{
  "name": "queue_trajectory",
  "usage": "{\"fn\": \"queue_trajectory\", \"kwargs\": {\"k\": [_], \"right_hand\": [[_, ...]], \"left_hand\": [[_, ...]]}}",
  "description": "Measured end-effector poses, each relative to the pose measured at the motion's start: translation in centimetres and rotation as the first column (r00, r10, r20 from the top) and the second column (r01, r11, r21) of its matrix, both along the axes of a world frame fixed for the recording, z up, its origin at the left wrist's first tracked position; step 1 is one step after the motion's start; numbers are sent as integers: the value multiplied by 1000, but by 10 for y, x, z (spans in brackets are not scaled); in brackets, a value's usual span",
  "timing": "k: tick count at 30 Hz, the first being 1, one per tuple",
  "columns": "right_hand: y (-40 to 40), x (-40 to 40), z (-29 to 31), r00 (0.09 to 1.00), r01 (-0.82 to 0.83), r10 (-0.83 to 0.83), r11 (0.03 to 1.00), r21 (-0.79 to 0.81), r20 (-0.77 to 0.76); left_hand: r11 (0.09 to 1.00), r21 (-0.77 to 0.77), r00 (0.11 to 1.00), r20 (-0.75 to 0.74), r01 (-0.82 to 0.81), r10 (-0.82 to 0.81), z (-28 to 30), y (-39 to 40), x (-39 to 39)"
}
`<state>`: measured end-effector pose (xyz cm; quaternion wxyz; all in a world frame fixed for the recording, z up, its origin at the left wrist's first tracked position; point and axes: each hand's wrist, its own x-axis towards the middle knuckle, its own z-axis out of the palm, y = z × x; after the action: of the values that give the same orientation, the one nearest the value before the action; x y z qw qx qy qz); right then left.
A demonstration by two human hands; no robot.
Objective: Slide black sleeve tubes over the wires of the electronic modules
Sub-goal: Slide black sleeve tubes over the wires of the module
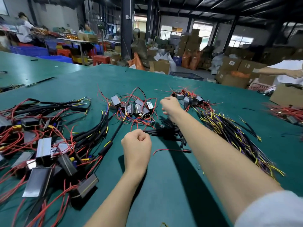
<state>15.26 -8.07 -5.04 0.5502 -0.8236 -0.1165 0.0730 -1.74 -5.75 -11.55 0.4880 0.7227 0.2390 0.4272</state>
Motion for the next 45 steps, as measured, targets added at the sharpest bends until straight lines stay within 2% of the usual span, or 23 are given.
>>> {"fn": "queue_trajectory", "kwargs": {"k": [3,6,8,10,11,13,15,19,21,24,28,30,33,36,39,42,45], "right_hand": [[15,16,3,978,27,5,988,153,-208],[24,25,4,973,-10,44,988,151,-228],[28,27,7,985,-27,44,994,104,-165],[31,23,15,999,-27,30,997,70,-38],[32,20,21,998,-10,4,995,99,57],[29,13,35,970,49,-107,966,255,217],[22,4,48,950,57,-170,920,387,263],[3,-20,68,923,-120,-44,911,395,383],[-8,-31,78,900,-112,-97,890,441,425],[-33,-45,93,898,-84,-165,845,528,407],[-74,-63,95,951,-214,56,831,514,306],[-91,-70,92,960,-266,183,830,490,212],[-115,-76,82,933,-337,359,839,427,30],[-130,-86,65,837,-420,524,799,430,-156],[-136,-100,45,754,-444,613,741,504,-236],[-139,-109,27,808,-413,547,790,453,-217],[-142,-112,11,884,-300,433,814,497,-176]], "left_hand": [[999,-44,1000,-11,-19,19,0,0,3],[999,-50,999,-28,-21,19,-1,1,4],[999,-48,999,-35,-17,15,-1,2,4],[999,-41,999,-41,-16,14,-2,3,3],[999,-39,999,-42,-14,13,-2,3,2],[999,-42,999,-40,-12,10,-1,3,2],[999,-45,999,-37,-13,12,0,3,1],[999,-49,1000,22,-6,7,4,3,0],[996,-94,996,93,-2,11,6,5,0],[980,-201,982,184,-4,41,9,8,-1],[965,-254,945,298,-59,136,16,12,-4],[953,-301,924,356,-25,137,19,11,-4],[917,-369,908,418,154,16,24,9,-6],[784,-426,858,448,451,-249,34,4,-11],[680,-389,783,320,622,-534,42,-10,-15],[530,-415,651,241,740,-720,45,-24,-20],[360,-557,523,162,748,-837,49,-27,-24]]}}
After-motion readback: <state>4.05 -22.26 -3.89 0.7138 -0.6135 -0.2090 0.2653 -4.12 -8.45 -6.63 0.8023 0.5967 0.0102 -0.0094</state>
